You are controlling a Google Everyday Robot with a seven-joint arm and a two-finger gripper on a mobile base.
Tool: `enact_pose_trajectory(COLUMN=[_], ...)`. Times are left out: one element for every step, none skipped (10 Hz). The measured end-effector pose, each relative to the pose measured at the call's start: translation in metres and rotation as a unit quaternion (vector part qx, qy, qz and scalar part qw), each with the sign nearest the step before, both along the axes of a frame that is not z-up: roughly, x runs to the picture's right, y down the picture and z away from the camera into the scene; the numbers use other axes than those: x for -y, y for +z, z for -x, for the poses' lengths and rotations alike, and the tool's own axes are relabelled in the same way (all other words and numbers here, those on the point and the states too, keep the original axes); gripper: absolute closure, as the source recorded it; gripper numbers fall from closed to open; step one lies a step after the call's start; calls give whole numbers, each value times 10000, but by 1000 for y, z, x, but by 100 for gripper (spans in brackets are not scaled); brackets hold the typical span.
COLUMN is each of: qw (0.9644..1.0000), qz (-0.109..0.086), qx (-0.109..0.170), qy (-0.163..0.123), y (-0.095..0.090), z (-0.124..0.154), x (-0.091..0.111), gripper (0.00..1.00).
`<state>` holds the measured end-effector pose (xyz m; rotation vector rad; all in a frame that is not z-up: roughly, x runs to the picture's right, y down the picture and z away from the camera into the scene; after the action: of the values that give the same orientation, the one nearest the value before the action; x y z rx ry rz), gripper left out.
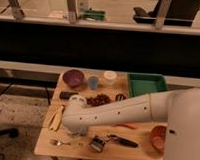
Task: Place sponge in tray
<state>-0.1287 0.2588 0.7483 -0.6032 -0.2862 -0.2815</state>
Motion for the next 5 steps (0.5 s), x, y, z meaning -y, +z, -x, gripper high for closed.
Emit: enact_pose_trajectory(qw=[10000,9999,9999,9998,9998], qz=[-50,-115,-152,-160,-106], qx=[-9,-24,-53,-107,-149], qy=[25,32,43,64,62], y=[5,11,16,23,28], z=[-3,-4,-5,-7,-6], x=[4,8,11,13,9], gripper=[20,20,20,20,20])
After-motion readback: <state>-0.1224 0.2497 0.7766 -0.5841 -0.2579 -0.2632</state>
